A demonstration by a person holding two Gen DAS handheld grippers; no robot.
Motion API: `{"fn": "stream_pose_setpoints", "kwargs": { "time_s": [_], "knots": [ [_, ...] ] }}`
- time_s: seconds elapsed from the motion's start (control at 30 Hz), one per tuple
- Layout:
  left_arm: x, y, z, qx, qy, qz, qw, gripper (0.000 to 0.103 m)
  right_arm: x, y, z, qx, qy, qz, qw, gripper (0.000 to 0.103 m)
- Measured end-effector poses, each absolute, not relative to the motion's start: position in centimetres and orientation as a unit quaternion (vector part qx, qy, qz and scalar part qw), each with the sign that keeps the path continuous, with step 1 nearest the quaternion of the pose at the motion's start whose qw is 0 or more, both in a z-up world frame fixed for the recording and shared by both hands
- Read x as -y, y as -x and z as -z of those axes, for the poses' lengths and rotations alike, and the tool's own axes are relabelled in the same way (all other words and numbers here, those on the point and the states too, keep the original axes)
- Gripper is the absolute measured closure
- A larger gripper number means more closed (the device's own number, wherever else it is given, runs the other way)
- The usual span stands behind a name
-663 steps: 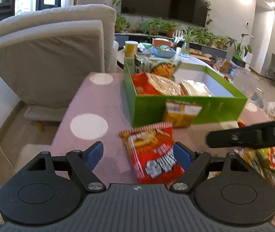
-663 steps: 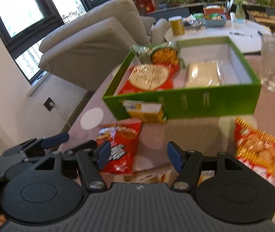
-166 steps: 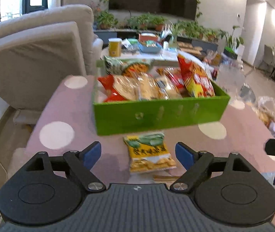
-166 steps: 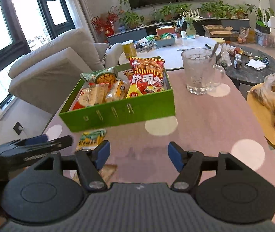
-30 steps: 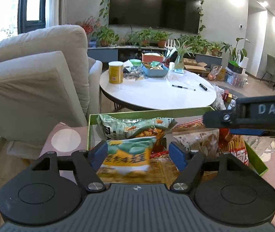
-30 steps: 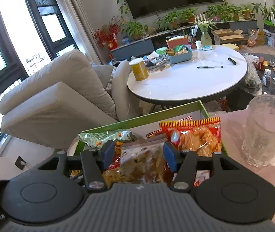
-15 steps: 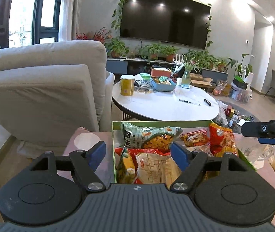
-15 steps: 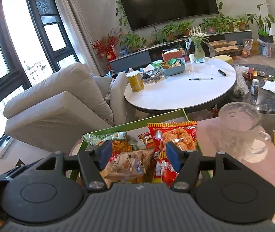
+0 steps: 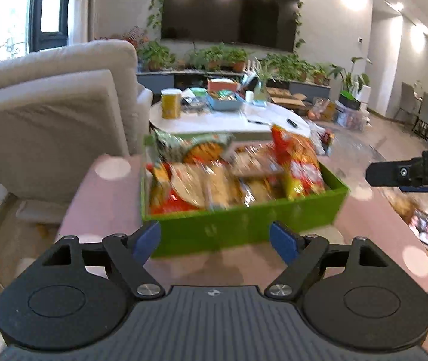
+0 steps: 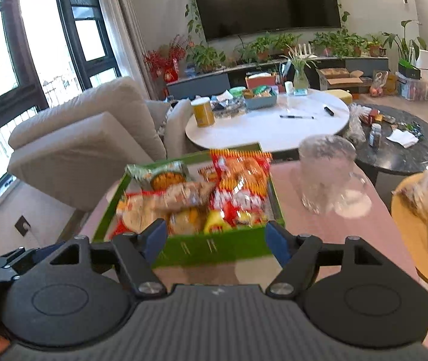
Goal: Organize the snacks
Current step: 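Move both open grippers away from the box toward the remaining packets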
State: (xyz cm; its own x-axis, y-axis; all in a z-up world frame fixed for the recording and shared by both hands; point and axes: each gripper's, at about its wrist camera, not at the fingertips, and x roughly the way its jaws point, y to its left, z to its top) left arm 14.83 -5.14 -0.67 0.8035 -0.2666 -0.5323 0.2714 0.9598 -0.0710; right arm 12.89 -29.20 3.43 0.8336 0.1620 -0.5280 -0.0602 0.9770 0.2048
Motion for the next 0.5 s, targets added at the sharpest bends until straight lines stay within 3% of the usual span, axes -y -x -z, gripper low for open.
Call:
{"fn": "stream_pose_setpoints", "kwargs": {
  "time_s": [0.5],
  "knots": [
    [13.0, -8.3, 3.9, -0.343, -0.029, 0.256, 0.903, 0.022, 30.9, -7.1, -2.9, -0.269, -0.076, -0.075, 0.957, 0.041]
  ]
}}
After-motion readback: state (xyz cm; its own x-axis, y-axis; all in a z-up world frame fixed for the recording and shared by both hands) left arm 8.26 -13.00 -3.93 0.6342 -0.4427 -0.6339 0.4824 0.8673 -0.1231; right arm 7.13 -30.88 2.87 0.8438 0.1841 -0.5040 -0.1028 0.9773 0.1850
